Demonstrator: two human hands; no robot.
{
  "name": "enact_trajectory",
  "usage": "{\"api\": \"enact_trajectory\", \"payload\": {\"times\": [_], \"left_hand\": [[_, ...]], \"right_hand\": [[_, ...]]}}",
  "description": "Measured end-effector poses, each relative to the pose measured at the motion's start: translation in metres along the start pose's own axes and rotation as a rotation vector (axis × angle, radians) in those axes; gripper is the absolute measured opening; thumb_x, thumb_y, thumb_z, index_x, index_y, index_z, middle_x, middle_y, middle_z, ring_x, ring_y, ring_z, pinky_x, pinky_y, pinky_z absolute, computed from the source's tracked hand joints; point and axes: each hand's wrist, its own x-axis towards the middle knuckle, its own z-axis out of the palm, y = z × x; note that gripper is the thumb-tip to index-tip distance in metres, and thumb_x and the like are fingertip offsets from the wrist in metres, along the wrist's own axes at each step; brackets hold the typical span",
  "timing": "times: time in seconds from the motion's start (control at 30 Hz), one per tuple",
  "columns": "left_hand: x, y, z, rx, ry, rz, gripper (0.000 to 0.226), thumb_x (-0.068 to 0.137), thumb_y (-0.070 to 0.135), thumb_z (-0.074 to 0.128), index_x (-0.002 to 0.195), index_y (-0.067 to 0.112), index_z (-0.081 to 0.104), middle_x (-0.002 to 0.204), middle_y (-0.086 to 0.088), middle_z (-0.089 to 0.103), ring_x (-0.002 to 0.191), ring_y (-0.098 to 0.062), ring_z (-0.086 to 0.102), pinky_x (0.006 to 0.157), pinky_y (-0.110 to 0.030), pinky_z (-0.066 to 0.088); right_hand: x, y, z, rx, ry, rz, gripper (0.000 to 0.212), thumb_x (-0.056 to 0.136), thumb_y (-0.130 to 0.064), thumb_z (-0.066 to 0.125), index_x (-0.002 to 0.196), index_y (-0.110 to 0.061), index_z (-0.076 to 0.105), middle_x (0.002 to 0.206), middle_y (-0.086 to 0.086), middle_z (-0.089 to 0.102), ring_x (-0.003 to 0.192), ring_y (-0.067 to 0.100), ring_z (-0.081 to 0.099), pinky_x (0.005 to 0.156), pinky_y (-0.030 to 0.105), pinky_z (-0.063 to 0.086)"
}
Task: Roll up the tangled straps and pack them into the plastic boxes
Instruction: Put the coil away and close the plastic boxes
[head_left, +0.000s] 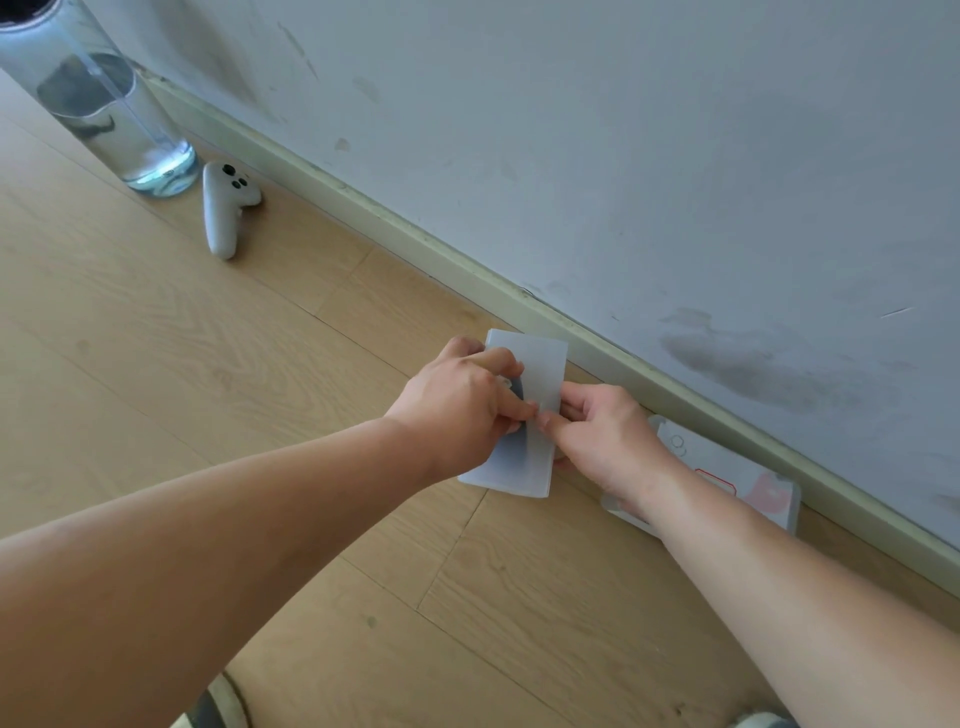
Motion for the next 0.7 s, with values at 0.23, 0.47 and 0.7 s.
{"api": "enact_trajectory", "payload": {"times": [0.23, 0.47, 0.7], "left_hand": [[-0.008, -0.004, 0.003, -0.125, 0.086, -0.038, 0.021, 0.093, 0.021, 0.076, 0.104, 0.038, 0.082, 0.138, 0.004, 0.066, 0.127, -0.030, 0.058, 0.101, -0.026, 0.039], [-0.014, -0.001, 0.010, -0.132, 0.139, 0.012, 0.020, 0.091, 0.014, 0.077, 0.099, 0.031, 0.083, 0.134, -0.004, 0.068, 0.126, -0.031, 0.062, 0.085, -0.046, 0.061], [-0.013, 0.003, -0.001, -0.144, 0.033, -0.106, 0.037, 0.097, 0.022, 0.069, 0.134, 0.028, 0.068, 0.153, 0.013, 0.051, 0.134, -0.016, 0.053, 0.105, -0.036, 0.049]], "right_hand": [[-0.007, 0.001, 0.011, 0.020, 0.029, -0.017, 0.025, 0.105, -0.027, 0.047, 0.114, -0.036, 0.068, 0.096, -0.013, 0.076, 0.096, 0.015, 0.071, 0.089, 0.046, 0.060], [-0.013, -0.001, 0.014, 0.268, 0.085, 0.072, 0.043, 0.105, -0.019, 0.051, 0.097, -0.055, 0.074, 0.094, -0.022, 0.078, 0.099, 0.011, 0.074, 0.088, 0.049, 0.062], [-0.014, -0.003, 0.006, 0.342, 0.096, 0.074, 0.042, 0.101, -0.012, 0.062, 0.077, -0.044, 0.078, 0.085, -0.018, 0.079, 0.084, 0.007, 0.076, 0.077, 0.046, 0.066]]}}
